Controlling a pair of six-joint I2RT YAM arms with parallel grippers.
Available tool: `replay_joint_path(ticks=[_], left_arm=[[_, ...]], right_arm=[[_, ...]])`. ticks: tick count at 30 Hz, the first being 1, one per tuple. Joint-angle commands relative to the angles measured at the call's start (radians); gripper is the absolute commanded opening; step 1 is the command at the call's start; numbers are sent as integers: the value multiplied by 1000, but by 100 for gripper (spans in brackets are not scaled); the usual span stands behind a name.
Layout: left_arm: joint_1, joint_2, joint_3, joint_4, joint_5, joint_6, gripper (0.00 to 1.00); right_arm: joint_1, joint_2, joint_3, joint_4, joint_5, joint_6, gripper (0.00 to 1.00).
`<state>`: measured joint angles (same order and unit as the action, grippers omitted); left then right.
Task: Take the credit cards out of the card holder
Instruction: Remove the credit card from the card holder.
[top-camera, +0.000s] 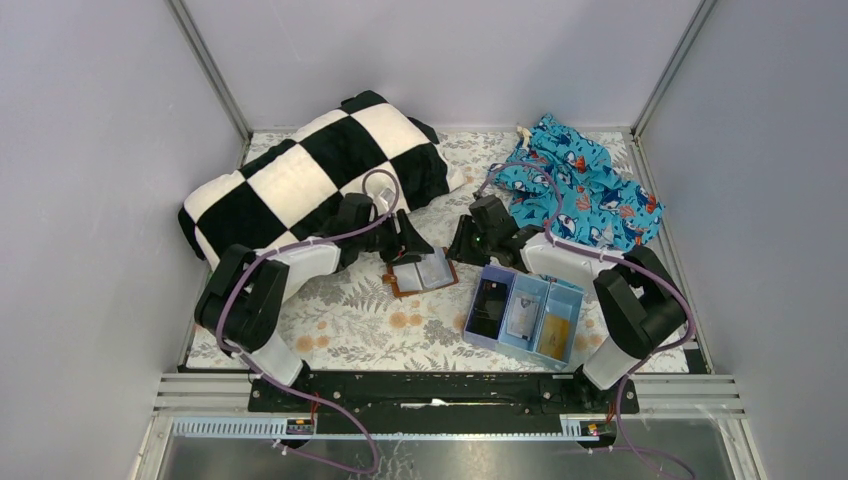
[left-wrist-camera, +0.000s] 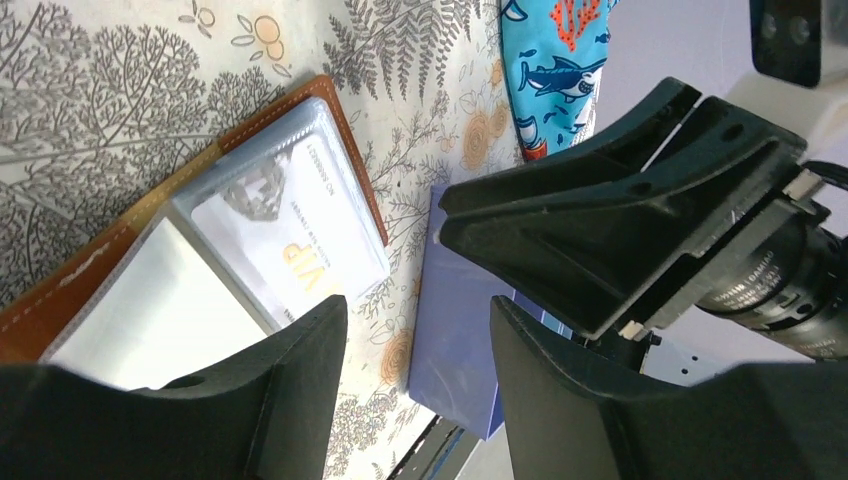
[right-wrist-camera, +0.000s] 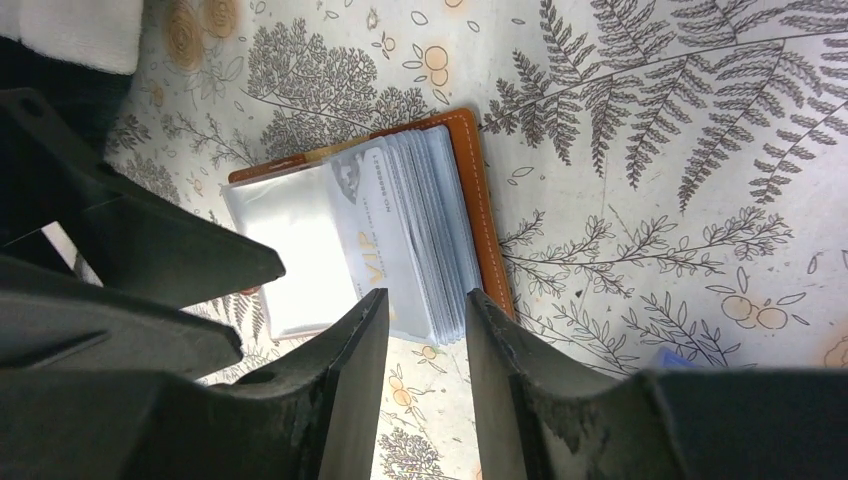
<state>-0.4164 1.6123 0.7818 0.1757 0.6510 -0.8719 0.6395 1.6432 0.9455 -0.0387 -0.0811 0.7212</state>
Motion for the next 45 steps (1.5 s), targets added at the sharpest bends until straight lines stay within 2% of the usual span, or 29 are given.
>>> replay_joint_path(ticks=[1,4,7,12,20,33,40,45], left_arm=[[-2,49,76,57,26,14,59],[4,78,124,41,48,19,59],[51,29,145,-3,55,26,59],[72,-16,141,-202,-19,104,59],[64,-21,-25,-43,13,4,59],[60,47,-38,-63,-24,35,59],[60,60,-37,-49,-25,29,55],[60,9,-36,-76,-51,43,55]], right_arm=[[2,-38,28,5,33,-12,42],[2,-30,30,11,17,-11,42],[2,3,58,12,-58,-36,42],[9,74,104,4,-135,-68,32],[8,158,154,-10,-126,-82,26],[8,217,156,7,-167,-83,23],[7,209,153,2,-154,-79,20],[3,157,142,-15,-131,-84,24]])
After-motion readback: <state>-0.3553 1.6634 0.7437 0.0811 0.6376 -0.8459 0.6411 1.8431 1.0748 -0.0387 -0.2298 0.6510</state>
